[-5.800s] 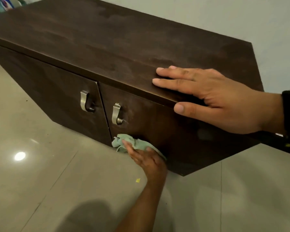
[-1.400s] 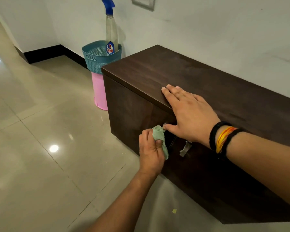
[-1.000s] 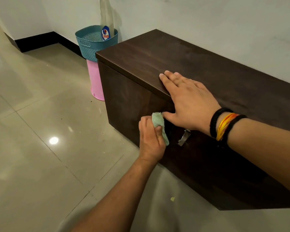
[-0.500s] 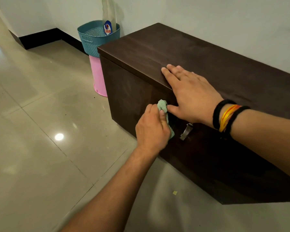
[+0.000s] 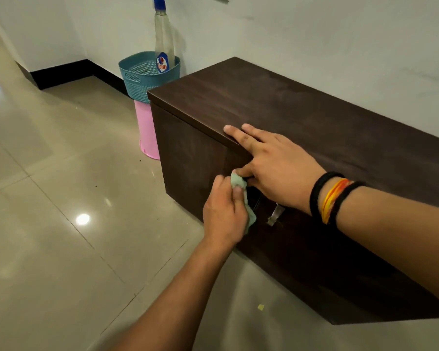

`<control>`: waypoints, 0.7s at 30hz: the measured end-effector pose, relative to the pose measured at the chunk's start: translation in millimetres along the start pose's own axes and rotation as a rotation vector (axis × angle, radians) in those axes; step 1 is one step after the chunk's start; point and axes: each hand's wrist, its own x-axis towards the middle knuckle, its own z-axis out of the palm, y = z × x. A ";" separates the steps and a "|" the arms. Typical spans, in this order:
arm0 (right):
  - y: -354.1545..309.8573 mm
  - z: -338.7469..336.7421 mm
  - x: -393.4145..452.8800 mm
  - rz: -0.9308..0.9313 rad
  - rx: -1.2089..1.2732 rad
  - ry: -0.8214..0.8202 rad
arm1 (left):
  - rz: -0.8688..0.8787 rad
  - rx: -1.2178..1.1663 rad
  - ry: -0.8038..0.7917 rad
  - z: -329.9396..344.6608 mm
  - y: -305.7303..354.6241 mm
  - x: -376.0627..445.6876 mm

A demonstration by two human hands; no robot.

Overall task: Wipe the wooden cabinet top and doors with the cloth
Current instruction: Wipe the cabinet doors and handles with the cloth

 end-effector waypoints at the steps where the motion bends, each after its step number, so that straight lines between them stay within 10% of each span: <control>1: 0.1 -0.6 0.8 0.002 0.004 -0.002 | -0.029 0.039 0.016 2.1 3.7 4.4; 21: -4.0 -1.7 -1.1 0.048 0.071 0.014 | -0.119 -0.080 0.011 6.2 -4.0 -25.6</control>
